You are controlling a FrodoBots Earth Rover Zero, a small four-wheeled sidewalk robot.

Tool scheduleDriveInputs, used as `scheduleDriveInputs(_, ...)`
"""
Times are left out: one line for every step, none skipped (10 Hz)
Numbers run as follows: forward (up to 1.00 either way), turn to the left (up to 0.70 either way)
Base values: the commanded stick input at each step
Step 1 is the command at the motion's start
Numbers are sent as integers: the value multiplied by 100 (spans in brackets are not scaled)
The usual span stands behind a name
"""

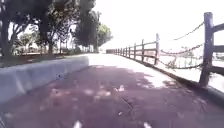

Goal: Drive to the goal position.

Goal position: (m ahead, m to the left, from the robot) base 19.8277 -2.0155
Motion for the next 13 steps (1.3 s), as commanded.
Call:
scheduleDriveInputs(100,0)
scheduleDriveInputs(100,0)
scheduleDriveInputs(100,0)
scheduleDriveInputs(100,0)
scheduleDriveInputs(100,-7)
scheduleDriveInputs(100,-31)
scheduleDriveInputs(100,-40)
scheduleDriveInputs(100,-36)
scheduleDriveInputs(100,-9)
scheduleDriveInputs(100,0)
scheduleDriveInputs(100,0)
scheduleDriveInputs(100,0)
scheduleDriveInputs(100,0)
